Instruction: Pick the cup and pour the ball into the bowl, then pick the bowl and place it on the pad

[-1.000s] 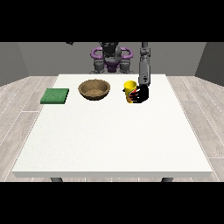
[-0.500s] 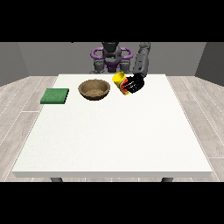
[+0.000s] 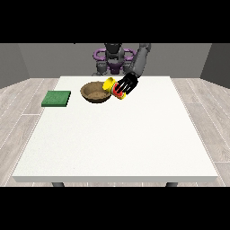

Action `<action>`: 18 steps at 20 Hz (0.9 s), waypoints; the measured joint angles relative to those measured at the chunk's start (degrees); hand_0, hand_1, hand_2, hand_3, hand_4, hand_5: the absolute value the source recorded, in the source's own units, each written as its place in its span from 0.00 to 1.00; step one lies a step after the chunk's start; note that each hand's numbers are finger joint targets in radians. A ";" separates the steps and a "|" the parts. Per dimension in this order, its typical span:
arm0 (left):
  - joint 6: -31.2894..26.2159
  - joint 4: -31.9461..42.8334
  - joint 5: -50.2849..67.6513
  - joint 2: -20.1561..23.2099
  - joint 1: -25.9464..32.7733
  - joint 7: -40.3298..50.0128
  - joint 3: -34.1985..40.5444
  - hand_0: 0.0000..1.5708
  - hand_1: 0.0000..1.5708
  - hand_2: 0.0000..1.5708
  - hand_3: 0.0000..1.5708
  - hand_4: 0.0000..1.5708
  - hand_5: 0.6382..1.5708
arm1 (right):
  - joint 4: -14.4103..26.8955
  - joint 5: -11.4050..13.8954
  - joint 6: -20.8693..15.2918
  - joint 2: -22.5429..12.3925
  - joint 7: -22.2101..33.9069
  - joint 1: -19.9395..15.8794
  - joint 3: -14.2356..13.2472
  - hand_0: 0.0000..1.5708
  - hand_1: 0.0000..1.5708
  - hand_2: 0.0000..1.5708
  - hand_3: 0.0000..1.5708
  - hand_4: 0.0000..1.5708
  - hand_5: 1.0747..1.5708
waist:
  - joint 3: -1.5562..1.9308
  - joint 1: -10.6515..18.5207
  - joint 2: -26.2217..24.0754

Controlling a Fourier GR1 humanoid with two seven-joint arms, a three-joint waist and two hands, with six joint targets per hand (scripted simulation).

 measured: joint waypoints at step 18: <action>7.66 17.62 -38.85 -5.55 -11.67 32.18 -25.32 0.94 0.94 1.00 1.00 0.62 0.91 | 10.51 3.11 -0.04 1.65 -2.60 -1.52 1.34 0.00 0.00 0.00 0.00 0.24 0.99 | 0.12 2.14 -6.16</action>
